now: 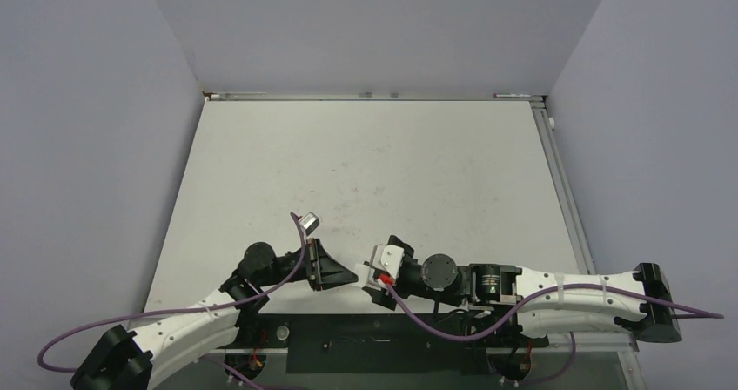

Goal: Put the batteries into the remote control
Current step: Pick up the battery cover at the center of the board.

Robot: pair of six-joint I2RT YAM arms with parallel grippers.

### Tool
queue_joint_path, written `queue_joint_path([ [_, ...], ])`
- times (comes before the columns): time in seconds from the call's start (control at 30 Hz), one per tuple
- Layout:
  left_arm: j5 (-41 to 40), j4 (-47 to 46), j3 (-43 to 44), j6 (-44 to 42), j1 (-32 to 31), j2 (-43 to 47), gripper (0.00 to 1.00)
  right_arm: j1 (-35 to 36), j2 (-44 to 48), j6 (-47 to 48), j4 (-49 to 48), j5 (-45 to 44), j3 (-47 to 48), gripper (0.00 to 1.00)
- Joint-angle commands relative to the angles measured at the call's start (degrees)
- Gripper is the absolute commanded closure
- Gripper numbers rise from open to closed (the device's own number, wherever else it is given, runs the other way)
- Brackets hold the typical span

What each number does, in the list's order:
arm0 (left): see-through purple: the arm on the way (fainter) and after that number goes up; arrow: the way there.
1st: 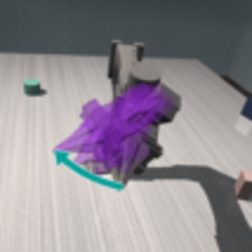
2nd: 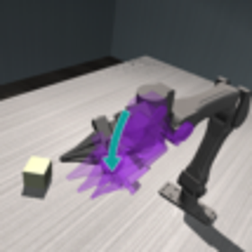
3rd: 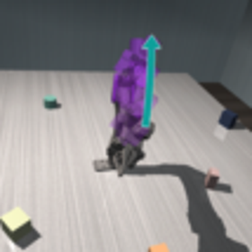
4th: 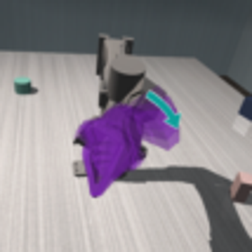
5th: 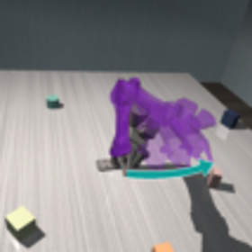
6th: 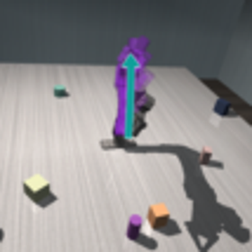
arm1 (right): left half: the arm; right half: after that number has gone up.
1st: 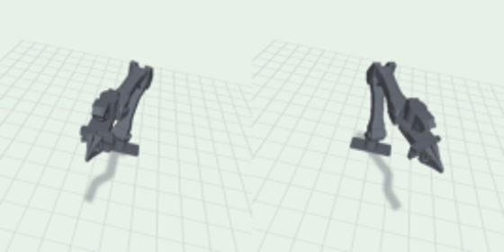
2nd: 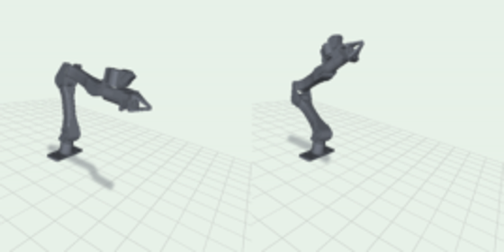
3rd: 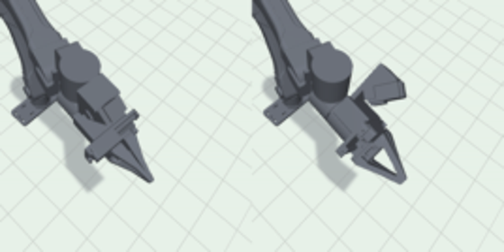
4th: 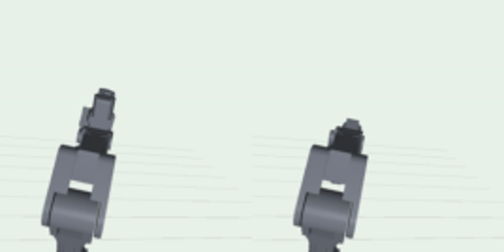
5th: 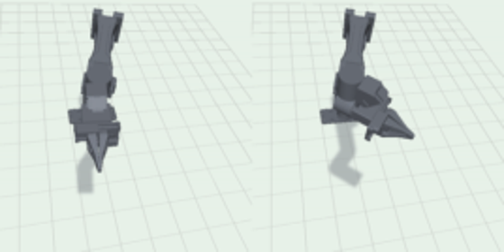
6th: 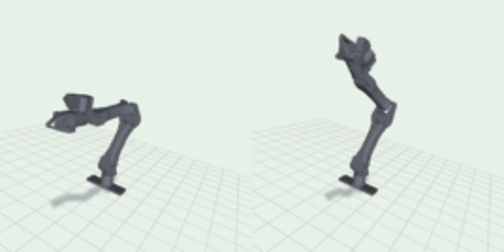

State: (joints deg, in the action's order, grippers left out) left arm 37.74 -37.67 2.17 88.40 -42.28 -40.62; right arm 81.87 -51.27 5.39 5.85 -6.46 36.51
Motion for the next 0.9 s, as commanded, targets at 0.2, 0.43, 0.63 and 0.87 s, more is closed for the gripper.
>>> queue_joint_path([
  [0.2,0.4,-4.4,0.6,1.0,-0.2,1.2,1.00,1.1,-2.0,0.6,-5.3,1.7,-0.4,0.30],
  [0.43,0.8,-4.5,1.0,1.2,-0.1,1.2,1.00,1.1,-2.7,0.6,-5.4,0.7,-0.7,0.30],
  [0.63,0.9,-5.0,1.4,1.4,-0.1,0.9,1.00,1.2,-3.8,0.5,-6.2,1.2,-0.6,0.35],
  [0.87,0.8,-5.2,1.1,1.6,-0.2,0.9,1.00,1.1,-3.5,0.7,-7.5,1.6,-0.9,0.45],
])
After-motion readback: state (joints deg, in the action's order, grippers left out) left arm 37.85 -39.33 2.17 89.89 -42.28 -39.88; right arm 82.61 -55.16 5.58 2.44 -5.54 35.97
